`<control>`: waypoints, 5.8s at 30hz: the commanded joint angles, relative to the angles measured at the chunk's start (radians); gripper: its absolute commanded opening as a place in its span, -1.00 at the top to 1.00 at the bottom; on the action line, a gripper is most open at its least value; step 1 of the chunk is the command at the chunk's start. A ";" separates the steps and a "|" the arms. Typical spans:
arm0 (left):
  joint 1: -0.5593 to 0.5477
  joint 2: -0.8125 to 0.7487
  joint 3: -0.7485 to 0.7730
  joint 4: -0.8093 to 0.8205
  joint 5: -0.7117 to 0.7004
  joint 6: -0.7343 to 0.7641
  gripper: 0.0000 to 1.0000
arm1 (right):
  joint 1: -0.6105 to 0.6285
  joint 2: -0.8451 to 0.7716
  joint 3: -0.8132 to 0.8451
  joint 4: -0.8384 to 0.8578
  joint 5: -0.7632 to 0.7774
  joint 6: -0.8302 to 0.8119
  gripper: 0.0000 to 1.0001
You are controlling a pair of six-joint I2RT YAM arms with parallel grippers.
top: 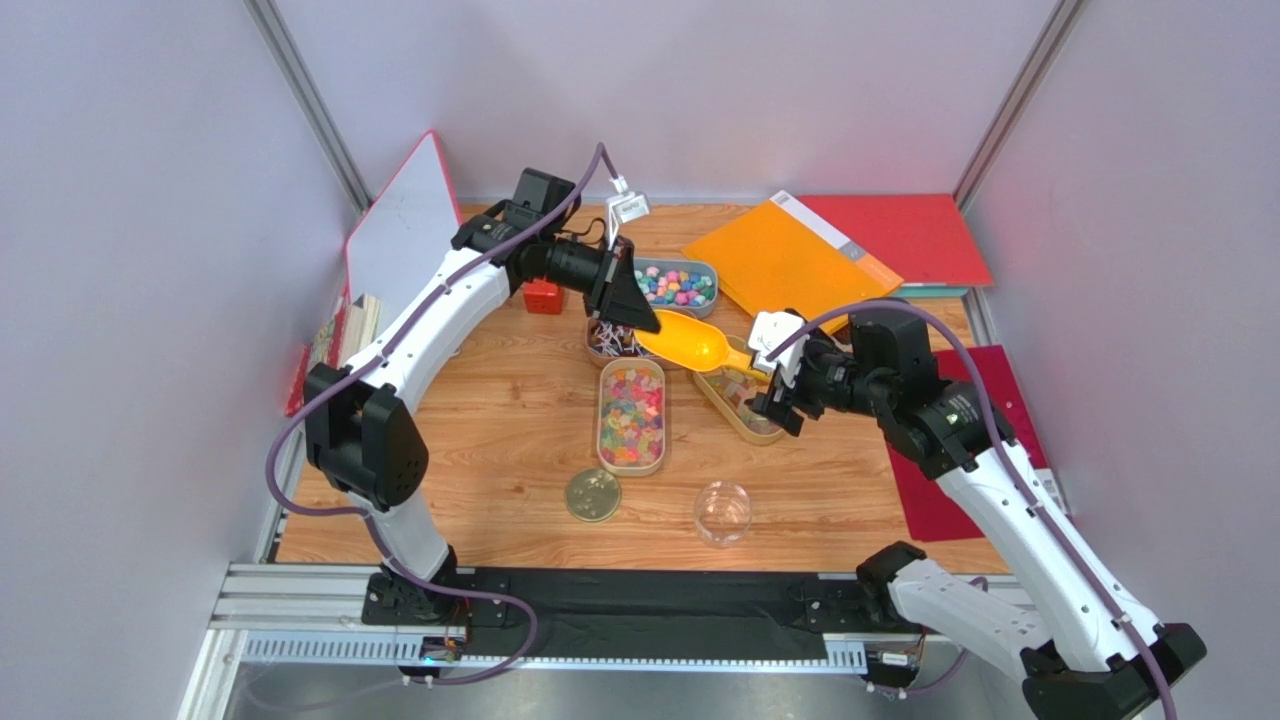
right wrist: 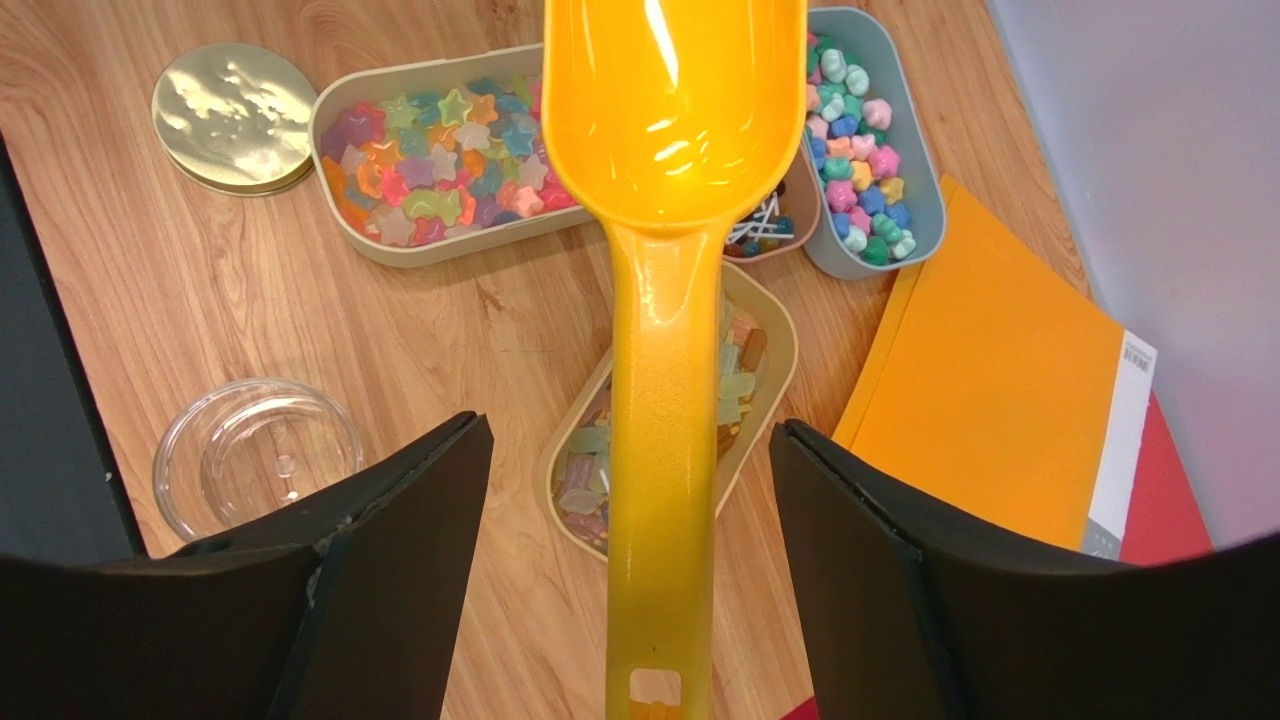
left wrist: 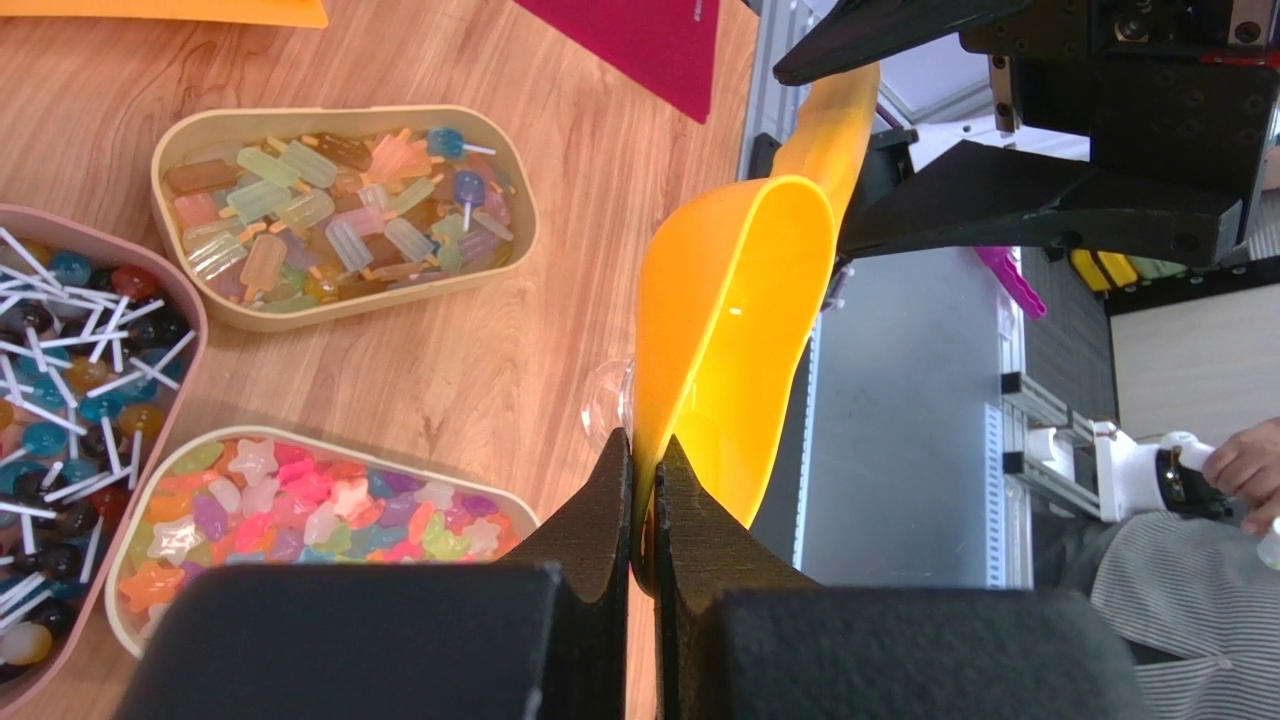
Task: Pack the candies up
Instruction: Pick up the spatula from the center of the board, then move the storage box to the center of the board, then scoop the fake candies from the storage box.
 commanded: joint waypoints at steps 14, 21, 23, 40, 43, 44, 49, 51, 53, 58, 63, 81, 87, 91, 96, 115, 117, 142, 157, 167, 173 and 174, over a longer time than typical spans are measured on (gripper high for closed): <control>-0.004 -0.029 0.010 0.032 0.050 -0.011 1.00 | 0.004 0.065 -0.017 0.121 0.021 0.036 -0.01; -0.004 -0.021 0.012 0.029 0.049 -0.005 1.00 | 0.004 0.065 -0.031 0.110 0.024 0.017 0.31; -0.004 -0.018 0.012 0.029 0.035 -0.002 1.00 | 0.004 0.063 -0.029 0.093 0.015 0.007 0.64; -0.001 -0.117 -0.174 -0.075 -0.608 0.338 0.09 | -0.072 0.039 0.024 -0.204 0.157 0.036 1.00; -0.002 -0.137 -0.261 -0.058 -0.625 0.361 0.44 | -0.083 0.074 0.035 -0.246 0.199 0.080 1.00; -0.002 -0.139 -0.298 -0.051 -0.623 0.377 0.61 | -0.085 0.086 0.040 -0.256 0.214 0.089 1.00; -0.002 -0.134 -0.376 -0.019 -0.619 0.386 1.00 | -0.092 0.155 0.063 -0.342 0.303 0.105 1.00; -0.002 -0.128 -0.408 0.006 -0.626 0.386 1.00 | -0.103 0.177 0.069 -0.387 0.329 0.089 1.00; -0.002 -0.115 -0.427 0.015 -0.626 0.389 1.00 | -0.130 0.210 0.082 -0.413 0.349 0.086 1.00; -0.004 -0.085 -0.461 0.046 -0.617 0.383 1.00 | -0.204 0.246 0.099 -0.460 0.371 0.105 1.00; -0.011 -0.049 -0.476 0.066 -0.610 0.375 1.00 | -0.232 0.276 0.092 -0.499 0.414 0.094 1.00; -0.067 0.004 -0.539 0.147 -0.550 0.325 1.00 | -0.236 0.433 0.175 -0.605 0.504 0.085 1.00; -0.105 0.043 -0.511 0.172 -0.501 0.311 1.00 | -0.235 0.502 0.207 -0.591 0.516 0.086 1.00; -0.135 0.077 -0.467 0.182 -0.462 0.297 1.00 | -0.233 0.543 0.228 -0.585 0.533 0.085 1.00; -0.159 0.091 -0.442 0.201 -0.422 0.270 1.00 | -0.210 0.580 0.230 -0.583 0.555 0.088 1.00; -0.162 -0.110 -0.524 0.222 -0.404 0.239 0.38 | -0.170 0.752 0.291 -0.554 0.609 0.152 1.00; -0.160 -0.142 -0.533 0.219 -0.405 0.237 0.37 | -0.167 0.749 0.293 -0.569 0.599 0.160 1.00; -0.094 -0.377 -0.606 0.184 -0.568 0.222 0.17 | -0.071 1.034 0.491 -0.563 0.498 0.189 1.00; -0.051 -0.423 -0.616 0.158 -0.755 0.237 0.13 | -0.075 1.128 0.753 -0.621 0.477 0.198 1.00; -0.014 -0.440 -0.617 0.120 -0.754 0.253 0.13 | -0.077 1.181 0.748 -0.582 0.454 0.163 1.00; -0.014 -0.438 -0.603 0.091 -0.783 0.299 0.14 | -0.126 1.179 0.722 -0.530 0.339 0.157 1.00; -0.014 -0.437 -0.599 0.086 -0.784 0.302 0.14 | -0.134 1.157 0.696 -0.510 0.314 0.155 1.00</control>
